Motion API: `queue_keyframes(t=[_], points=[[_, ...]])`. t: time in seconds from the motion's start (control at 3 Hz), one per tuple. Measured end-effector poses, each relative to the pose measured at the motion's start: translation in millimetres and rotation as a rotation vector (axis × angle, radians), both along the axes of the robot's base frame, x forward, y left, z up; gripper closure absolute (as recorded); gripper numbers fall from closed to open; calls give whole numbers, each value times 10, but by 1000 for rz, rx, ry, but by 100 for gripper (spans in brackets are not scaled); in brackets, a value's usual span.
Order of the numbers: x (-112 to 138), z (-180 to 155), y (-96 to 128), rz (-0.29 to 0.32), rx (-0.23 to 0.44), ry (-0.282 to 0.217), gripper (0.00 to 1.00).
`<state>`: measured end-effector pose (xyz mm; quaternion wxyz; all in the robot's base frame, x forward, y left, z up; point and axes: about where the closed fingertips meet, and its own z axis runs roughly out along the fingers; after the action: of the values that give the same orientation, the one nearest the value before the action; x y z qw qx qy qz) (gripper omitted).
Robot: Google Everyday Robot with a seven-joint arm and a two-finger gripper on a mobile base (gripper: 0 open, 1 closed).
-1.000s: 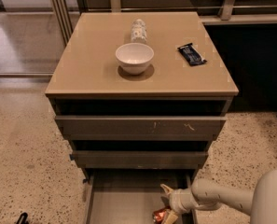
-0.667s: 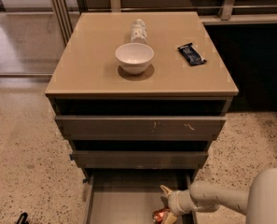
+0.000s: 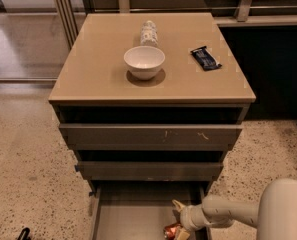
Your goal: Pick coke can from bottom drawer and place on counter
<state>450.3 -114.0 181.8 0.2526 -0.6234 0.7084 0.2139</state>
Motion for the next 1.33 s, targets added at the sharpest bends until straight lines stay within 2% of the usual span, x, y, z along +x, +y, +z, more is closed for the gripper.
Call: queue_keyframes(t=[1.0,1.33], points=[[95,-396,-155,-19,-29,40,0],[84,-545,-98,-30,-24,67,0]])
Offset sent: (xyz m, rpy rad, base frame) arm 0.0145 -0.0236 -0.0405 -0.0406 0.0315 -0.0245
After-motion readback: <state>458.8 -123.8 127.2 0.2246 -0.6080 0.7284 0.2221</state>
